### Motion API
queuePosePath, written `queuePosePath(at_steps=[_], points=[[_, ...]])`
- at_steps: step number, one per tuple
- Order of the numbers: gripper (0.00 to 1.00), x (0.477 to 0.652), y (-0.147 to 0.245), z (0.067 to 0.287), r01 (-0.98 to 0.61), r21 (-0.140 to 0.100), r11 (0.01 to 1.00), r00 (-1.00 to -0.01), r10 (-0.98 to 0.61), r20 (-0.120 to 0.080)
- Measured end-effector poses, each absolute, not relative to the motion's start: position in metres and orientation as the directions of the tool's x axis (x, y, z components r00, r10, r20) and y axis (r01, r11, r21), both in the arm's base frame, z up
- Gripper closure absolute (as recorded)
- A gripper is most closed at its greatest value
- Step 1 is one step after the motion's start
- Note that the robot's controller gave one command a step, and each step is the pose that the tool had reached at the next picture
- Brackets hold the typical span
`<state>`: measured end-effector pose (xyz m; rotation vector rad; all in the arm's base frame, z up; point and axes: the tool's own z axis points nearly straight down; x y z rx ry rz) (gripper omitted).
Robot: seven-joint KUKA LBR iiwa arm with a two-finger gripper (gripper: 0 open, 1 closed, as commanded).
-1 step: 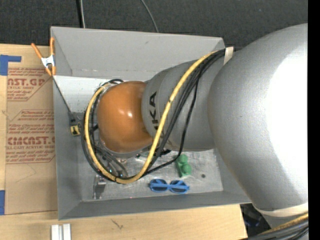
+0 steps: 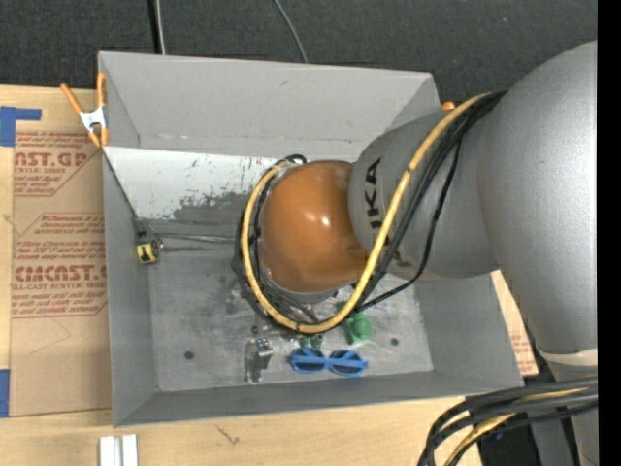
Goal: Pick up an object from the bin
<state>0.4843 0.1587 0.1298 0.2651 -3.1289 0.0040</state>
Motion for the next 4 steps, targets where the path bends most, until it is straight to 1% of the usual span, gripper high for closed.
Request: queuePosePath(at_steps=[1, 2, 3, 4], points=[[0.0, 0.491, 0.08, 0.104, -0.264, -0.003, 0.965, -0.965, -0.264, 0.003], [0.0, 0.511, 0.012, 0.073, -0.149, 0.004, 0.989, -0.989, -0.149, -0.006], [0.0, 0.488, 0.034, 0.074, -0.26, -0.004, 0.966, -0.965, -0.26, -0.021], [1.0, 0.486, 0.034, 0.074, -0.26, -0.002, 0.965, -0.965, -0.26, -0.011]])
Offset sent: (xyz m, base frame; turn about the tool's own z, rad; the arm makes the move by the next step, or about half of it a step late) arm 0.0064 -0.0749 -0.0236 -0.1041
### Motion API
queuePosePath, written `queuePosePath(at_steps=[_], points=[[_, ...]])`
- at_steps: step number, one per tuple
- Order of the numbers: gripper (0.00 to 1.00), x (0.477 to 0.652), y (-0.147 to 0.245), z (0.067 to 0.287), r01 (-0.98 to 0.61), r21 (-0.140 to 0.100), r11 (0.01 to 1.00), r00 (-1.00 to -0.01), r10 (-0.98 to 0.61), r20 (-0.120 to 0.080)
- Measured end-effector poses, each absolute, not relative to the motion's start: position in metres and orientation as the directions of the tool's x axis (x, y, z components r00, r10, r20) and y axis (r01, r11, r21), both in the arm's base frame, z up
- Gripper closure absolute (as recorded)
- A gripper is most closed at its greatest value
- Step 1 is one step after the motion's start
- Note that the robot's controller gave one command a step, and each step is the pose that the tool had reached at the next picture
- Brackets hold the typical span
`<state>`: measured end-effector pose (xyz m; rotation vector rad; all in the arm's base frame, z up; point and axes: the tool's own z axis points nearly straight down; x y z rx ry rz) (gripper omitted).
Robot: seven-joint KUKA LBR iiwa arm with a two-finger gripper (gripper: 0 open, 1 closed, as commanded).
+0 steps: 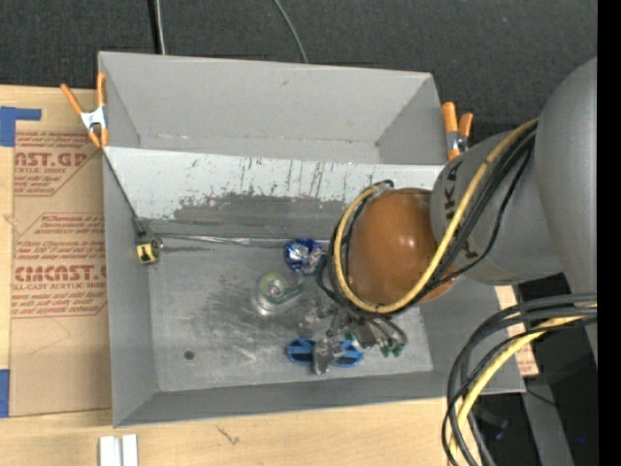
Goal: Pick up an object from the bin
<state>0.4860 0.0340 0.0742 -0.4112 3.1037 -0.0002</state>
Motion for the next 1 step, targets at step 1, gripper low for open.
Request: queuePosePath(at_steps=[1], points=[[1.0, 0.4808, 0.0153, 0.2281, -0.293, -0.003, 0.956, -0.956, -0.293, -0.009]])
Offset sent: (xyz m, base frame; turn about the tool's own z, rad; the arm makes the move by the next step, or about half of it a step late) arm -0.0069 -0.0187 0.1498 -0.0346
